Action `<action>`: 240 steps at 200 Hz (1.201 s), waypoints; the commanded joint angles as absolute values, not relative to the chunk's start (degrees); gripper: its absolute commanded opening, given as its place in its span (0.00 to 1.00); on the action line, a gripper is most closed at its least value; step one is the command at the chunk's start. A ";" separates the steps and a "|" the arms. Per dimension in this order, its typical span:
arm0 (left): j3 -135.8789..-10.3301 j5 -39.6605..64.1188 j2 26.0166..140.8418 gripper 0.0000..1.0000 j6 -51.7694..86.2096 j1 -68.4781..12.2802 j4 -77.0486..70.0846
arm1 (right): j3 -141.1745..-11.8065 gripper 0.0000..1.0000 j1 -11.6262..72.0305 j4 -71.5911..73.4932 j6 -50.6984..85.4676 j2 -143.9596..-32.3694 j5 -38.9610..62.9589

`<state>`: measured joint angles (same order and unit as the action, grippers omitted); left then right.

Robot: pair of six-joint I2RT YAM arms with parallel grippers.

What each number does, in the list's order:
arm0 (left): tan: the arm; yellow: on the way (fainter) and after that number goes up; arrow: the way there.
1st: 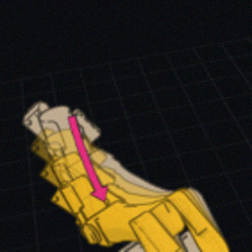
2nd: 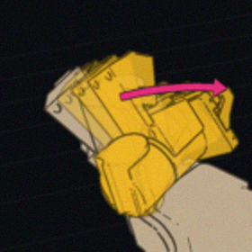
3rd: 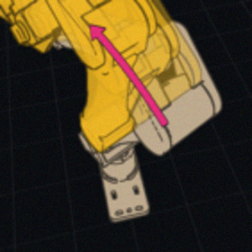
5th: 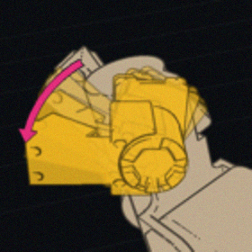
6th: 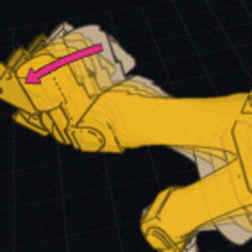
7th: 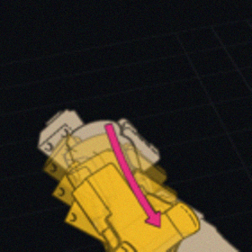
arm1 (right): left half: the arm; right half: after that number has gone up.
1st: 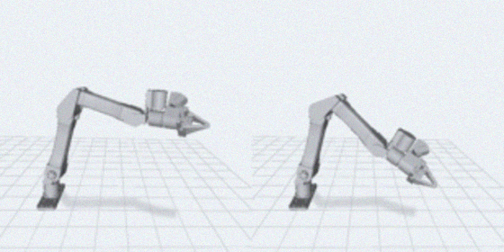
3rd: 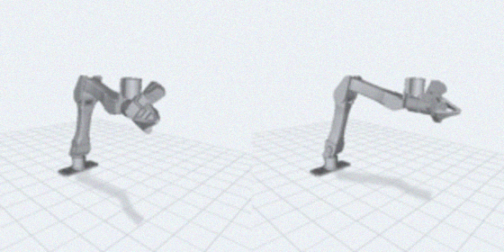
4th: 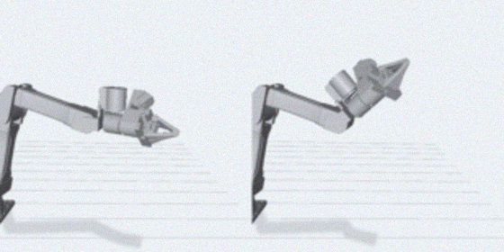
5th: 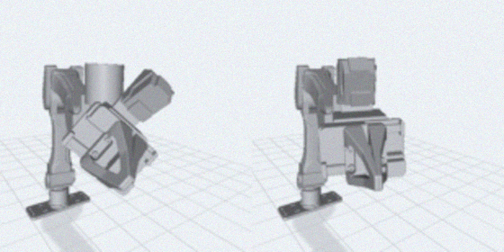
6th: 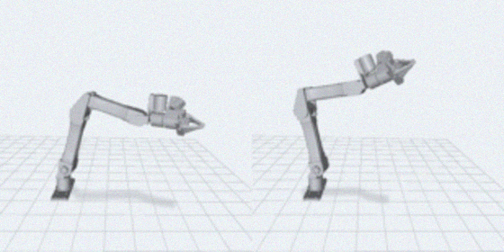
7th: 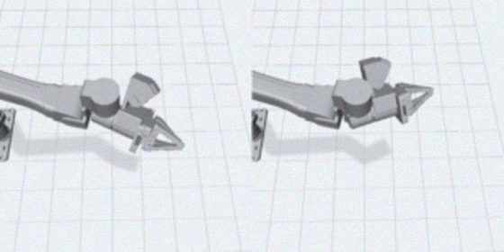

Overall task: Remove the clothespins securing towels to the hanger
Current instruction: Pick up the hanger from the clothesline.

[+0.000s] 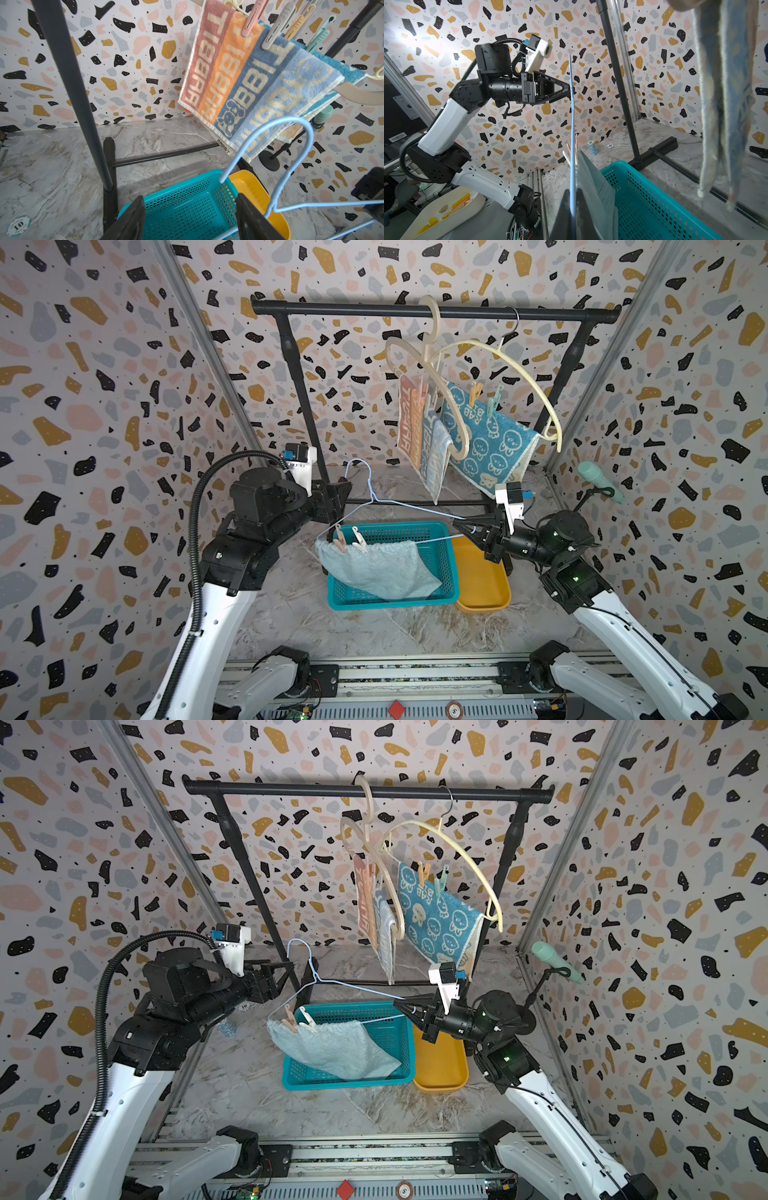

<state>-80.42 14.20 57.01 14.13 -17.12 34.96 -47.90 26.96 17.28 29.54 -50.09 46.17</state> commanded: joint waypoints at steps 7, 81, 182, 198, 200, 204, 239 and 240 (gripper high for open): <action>-78.36 12.22 53.35 0.71 14.69 -20.04 31.25 | -43.30 0.00 24.93 33.12 35.74 -49.61 50.41; -68.94 9.93 51.21 0.67 19.71 -24.58 22.33 | -34.45 0.00 23.78 47.84 38.08 -52.68 51.38; -60.44 4.16 52.51 0.60 24.49 -31.63 11.71 | -22.62 0.00 22.59 62.42 41.48 -53.23 49.57; -59.43 3.10 52.73 0.59 25.64 -32.09 10.02 | -23.45 0.00 22.32 61.82 41.31 -53.90 49.57; -59.31 2.99 52.78 0.59 25.88 -32.15 9.75 | -23.57 0.00 22.26 61.66 41.27 -53.99 49.61; -59.02 2.77 52.81 0.59 26.20 -32.21 9.31 | -23.83 0.00 22.19 61.23 41.22 -54.18 49.64; -58.27 2.25 55.06 0.53 27.63 -32.86 6.50 | -24.88 0.00 21.78 60.34 41.38 -55.74 49.63; -58.27 2.22 55.13 0.52 27.66 -32.91 6.46 | -24.88 0.00 21.79 60.24 41.42 -55.79 49.58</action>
<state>-58.94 3.62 53.69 26.13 -32.18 11.49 -21.96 22.24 58.30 40.82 -55.42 49.93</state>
